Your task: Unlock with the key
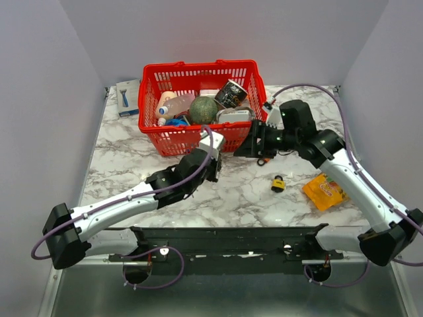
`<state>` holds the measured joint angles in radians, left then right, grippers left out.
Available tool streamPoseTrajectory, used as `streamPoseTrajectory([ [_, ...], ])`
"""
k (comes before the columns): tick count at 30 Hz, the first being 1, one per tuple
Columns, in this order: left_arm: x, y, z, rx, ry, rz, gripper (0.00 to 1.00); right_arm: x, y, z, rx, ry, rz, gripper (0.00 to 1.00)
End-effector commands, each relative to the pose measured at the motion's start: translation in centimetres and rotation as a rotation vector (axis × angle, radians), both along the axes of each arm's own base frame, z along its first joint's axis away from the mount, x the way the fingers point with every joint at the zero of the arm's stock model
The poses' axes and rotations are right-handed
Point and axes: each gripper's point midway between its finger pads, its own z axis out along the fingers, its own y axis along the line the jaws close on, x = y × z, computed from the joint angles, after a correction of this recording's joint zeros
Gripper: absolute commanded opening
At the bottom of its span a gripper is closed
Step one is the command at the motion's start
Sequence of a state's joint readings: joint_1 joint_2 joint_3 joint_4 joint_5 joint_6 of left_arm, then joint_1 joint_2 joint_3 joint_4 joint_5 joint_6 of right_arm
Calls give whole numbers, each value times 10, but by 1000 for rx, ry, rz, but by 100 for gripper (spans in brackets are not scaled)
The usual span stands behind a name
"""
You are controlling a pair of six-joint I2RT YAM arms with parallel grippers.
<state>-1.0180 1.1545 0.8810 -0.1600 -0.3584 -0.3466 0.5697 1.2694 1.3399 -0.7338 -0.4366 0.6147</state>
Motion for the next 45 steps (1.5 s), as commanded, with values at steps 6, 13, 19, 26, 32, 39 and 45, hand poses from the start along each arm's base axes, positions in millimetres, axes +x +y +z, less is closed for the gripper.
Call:
streamPoseTrajectory([
  [6, -9, 7, 66, -465, 150, -102, 0, -13, -12, 48, 104, -379, 167, 68],
  [13, -47, -4, 122, -751, 287, -437, 0, -46, 1, 55, 188, -418, 424, 63],
  [19, -66, -6, 143, -806, 304, -543, 0, -56, 14, 58, 269, -415, 491, 54],
  [26, -72, -6, 140, -823, 324, -564, 0, -56, 29, 64, 329, -403, 523, 46],
  [32, -71, -5, 141, -819, 314, -557, 0, -59, 33, 60, 335, -382, 539, 40],
  [39, -69, -5, 143, -818, 302, -557, 0, -63, 36, 58, 350, -353, 570, 27],
  [45, -69, -5, 144, -815, 293, -557, 0, -68, 37, 54, 360, -331, 590, 8],
])
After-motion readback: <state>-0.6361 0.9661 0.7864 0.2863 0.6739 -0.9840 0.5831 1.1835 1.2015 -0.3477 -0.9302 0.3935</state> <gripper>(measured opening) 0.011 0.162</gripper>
